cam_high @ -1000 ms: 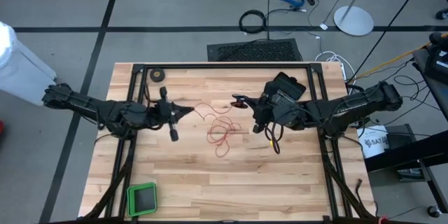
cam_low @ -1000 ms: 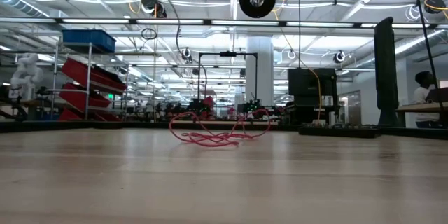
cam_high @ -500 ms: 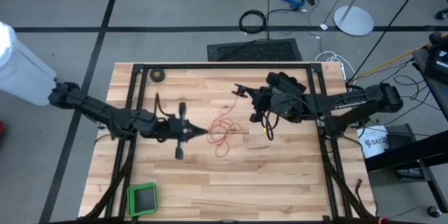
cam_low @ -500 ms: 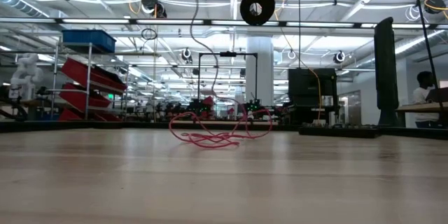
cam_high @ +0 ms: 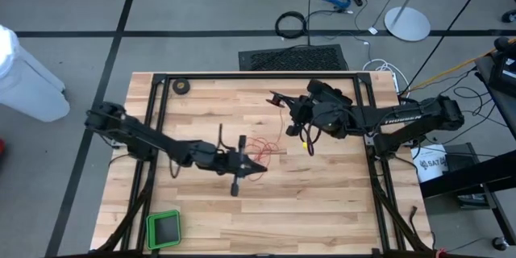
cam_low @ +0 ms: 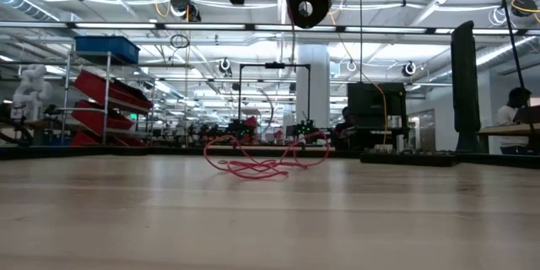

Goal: Coil cords
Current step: Uncoil the red wire from the spool

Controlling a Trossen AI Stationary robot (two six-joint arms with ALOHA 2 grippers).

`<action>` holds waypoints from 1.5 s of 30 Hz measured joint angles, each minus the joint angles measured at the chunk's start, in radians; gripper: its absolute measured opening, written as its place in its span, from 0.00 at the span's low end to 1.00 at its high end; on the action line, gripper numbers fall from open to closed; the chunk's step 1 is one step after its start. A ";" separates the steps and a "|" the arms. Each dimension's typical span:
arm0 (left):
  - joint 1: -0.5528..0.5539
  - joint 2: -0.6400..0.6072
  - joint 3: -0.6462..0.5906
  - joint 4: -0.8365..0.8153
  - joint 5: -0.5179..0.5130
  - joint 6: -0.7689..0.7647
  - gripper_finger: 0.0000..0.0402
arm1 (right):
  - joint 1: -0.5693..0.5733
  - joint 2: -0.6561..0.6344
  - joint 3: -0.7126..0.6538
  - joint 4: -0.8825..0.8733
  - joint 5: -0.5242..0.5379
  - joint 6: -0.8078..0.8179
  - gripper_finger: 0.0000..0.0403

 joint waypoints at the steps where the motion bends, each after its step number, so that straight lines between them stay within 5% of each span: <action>1: 0.008 0.022 0.000 0.012 0.005 -0.009 0.00 | 0.001 0.000 0.000 0.003 -0.002 -0.004 0.00; 8: 0.077 0.102 0.000 -0.038 0.018 -0.036 0.00 | 0.002 0.000 0.000 -0.002 -0.070 0.002 0.00; 17: 0.185 0.086 0.000 -0.382 -0.037 -0.096 0.01 | 0.043 -0.011 0.000 -0.005 -0.080 -0.003 0.00; 22: 0.224 0.065 0.000 -0.540 -0.038 -0.138 0.09 | 0.063 -0.049 0.000 -0.003 -0.076 0.002 0.00; 32: 0.232 -0.129 0.000 -0.713 -0.047 -0.167 0.32 | 0.081 -0.082 0.000 -0.042 -0.080 0.042 0.00; 45: 0.233 -0.363 0.000 -0.899 -0.252 -0.241 0.34 | 0.089 -0.083 0.000 -0.076 -0.215 0.112 0.00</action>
